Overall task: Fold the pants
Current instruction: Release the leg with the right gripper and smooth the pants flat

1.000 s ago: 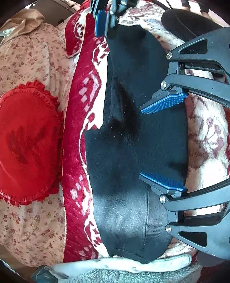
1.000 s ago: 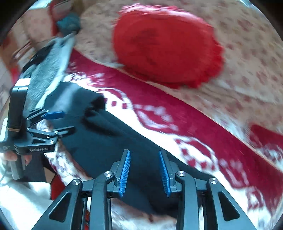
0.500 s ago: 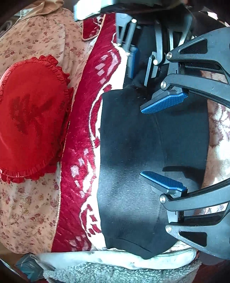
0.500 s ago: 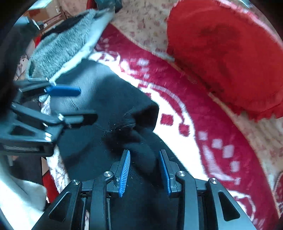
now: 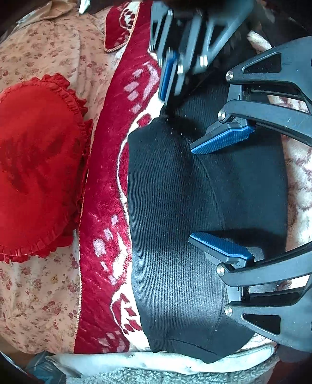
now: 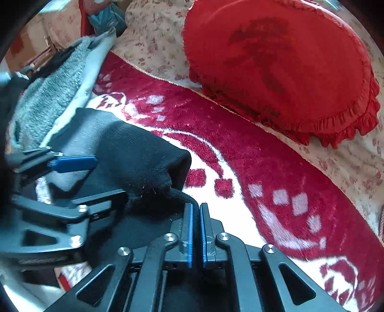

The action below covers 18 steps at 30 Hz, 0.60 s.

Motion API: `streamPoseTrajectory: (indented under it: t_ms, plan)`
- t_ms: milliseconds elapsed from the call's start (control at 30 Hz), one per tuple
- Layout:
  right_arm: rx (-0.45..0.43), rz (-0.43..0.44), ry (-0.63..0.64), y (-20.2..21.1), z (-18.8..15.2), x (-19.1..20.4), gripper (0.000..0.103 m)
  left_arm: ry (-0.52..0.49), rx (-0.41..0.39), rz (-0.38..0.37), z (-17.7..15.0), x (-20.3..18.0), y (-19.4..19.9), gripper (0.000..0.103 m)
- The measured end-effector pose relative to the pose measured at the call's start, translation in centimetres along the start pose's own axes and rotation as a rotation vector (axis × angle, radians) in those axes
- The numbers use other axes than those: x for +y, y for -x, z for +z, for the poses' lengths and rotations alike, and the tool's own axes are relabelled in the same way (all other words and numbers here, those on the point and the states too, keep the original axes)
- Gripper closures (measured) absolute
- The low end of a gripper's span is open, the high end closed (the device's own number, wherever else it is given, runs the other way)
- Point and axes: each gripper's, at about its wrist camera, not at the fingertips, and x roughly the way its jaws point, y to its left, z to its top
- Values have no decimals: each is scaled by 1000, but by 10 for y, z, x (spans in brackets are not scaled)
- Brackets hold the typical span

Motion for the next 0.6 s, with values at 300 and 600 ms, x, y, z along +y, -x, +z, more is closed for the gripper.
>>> streamPoseTrajectory:
  t_ms: [300,600]
  plan:
    - [-7,-140,-167,129,-69,-78,78,-77,-65,-74,-8,-41,31,35]
    - [83,-97,-328,149,-129,-142,76,-211,-16,-135,-29,-100,22,35]
